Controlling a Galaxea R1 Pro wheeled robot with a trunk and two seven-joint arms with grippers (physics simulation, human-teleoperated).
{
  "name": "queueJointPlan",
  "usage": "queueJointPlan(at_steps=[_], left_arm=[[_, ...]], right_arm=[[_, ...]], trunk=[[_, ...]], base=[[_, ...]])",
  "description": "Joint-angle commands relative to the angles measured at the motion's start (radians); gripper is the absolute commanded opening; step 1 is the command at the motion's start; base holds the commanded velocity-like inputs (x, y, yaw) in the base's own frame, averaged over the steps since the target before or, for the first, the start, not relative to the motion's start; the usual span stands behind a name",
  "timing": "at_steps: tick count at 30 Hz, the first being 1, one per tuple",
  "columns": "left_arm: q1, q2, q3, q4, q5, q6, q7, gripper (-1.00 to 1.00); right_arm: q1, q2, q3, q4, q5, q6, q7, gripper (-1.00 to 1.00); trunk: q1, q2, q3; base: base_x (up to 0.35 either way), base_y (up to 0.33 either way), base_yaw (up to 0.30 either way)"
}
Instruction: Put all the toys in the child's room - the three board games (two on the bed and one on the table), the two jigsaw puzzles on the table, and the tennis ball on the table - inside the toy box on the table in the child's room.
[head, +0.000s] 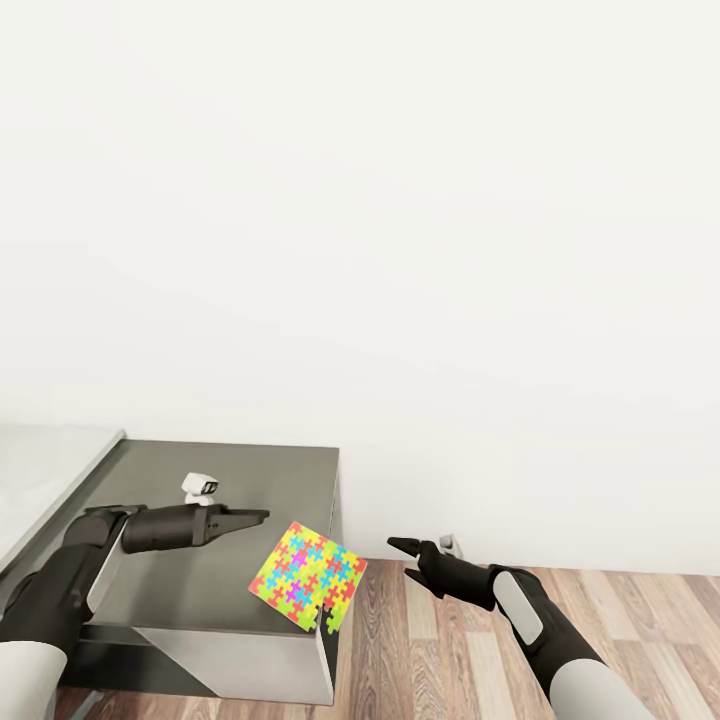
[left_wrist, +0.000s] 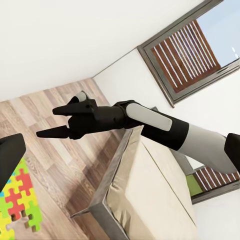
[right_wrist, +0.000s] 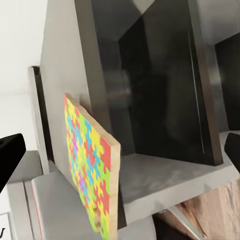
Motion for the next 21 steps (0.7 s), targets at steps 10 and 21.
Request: queueJointPlan(at_steps=[10,21], left_arm=[[0.002,0.0,-0.003,-0.02,0.0,0.017,-0.004,1.0],[0.087,0.001,0.003,-0.27,0.001,0.156,-0.004,1.0]], right_arm=[[-0.001,0.001,-0.003,0.0,-0.006,0.011,0.002,1.0],[-0.002,0.013,-0.003,0.0,-0.006,0.018,0.003,1.0]], trunk=[[0.023,-0.043,-0.02],[0.023,-0.043,-0.02]], base=[[0.0,0.0,0.0],[0.0,0.0,0.0]])
